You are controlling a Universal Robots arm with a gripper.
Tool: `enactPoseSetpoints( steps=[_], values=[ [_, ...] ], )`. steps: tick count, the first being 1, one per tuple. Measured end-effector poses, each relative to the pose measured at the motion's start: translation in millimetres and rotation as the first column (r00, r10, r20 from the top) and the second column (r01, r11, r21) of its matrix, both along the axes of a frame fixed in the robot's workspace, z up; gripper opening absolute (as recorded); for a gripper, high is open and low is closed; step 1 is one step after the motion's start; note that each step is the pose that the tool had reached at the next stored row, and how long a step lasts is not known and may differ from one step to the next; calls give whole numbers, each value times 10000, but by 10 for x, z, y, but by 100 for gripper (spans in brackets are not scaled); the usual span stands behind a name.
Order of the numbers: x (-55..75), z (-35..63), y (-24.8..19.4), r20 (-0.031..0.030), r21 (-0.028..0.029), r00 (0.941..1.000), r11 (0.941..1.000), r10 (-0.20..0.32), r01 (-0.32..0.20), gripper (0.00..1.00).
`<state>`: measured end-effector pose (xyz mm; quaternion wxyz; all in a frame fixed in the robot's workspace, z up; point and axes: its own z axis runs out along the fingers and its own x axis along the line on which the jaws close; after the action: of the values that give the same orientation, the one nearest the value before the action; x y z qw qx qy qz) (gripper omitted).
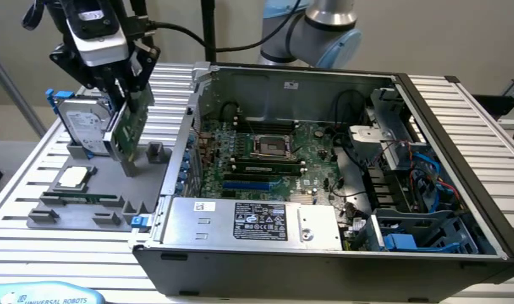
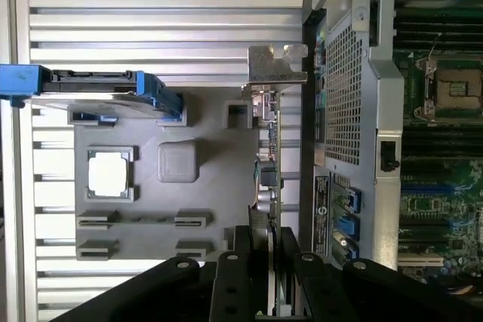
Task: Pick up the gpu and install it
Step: 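Pick up the gpu and move the gpu toward the slot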
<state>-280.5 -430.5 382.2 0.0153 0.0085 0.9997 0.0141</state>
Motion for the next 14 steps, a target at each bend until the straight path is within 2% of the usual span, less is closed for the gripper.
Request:
enactPoseSetpoints(
  steps=[4,8,11,14],
  values=[
    [117,184,0,-3,4,10000,10000,13,-13,27],
    [295,366,0,-29,23,10000,10000,18,-18,27],
    [430,500,0,-66,27,10000,10000,19,-19,27],
    [566,604,0,-129,27,9999,10000,18,-18,27]
  ],
)
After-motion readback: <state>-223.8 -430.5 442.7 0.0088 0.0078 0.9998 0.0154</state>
